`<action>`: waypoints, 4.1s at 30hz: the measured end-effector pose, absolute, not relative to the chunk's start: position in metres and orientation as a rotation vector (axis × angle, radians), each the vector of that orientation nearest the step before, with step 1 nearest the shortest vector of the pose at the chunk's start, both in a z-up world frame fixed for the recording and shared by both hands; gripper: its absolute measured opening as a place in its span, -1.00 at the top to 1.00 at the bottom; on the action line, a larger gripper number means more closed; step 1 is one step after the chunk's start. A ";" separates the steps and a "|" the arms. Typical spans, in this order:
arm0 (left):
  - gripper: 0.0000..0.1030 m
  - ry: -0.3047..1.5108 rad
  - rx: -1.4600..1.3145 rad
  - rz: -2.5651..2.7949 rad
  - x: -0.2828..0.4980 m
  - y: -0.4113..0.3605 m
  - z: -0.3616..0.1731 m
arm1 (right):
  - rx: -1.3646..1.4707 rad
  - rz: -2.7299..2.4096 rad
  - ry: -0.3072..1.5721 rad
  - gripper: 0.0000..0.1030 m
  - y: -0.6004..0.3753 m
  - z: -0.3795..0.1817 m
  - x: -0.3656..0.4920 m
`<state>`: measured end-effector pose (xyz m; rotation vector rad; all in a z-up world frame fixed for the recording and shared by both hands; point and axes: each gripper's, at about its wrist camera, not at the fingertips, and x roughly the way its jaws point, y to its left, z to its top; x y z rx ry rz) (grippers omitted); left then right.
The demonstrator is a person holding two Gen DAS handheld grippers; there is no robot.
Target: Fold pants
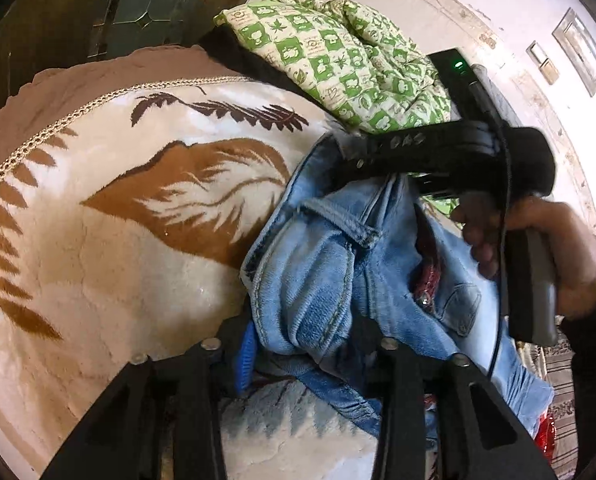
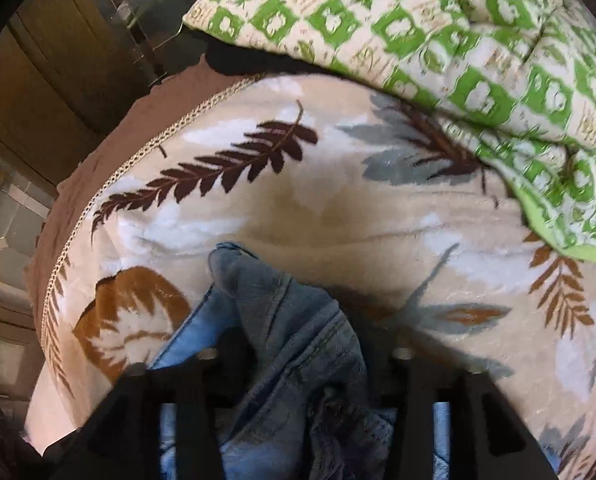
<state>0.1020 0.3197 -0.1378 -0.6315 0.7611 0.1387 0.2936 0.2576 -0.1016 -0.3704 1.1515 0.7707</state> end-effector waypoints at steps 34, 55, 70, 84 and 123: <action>-1.00 0.579 -0.072 -0.222 0.092 0.085 0.019 | 0.158 0.125 0.758 -1.00 -0.266 0.004 0.081; -1.00 0.747 0.463 -0.834 0.151 -0.118 0.014 | 0.611 -0.077 0.744 -1.00 -0.324 -0.090 -0.014; -1.00 0.871 0.621 -0.955 0.202 -0.177 -0.022 | 0.691 -0.071 0.795 -0.77 -0.311 -0.143 0.011; -1.00 0.891 0.619 -0.951 0.210 -0.168 -0.038 | 0.690 -0.035 0.820 0.18 -0.299 -0.150 0.033; 0.67 1.026 0.860 -1.145 0.193 -0.253 -0.099 | 0.632 0.017 0.738 0.50 -0.292 -0.152 0.021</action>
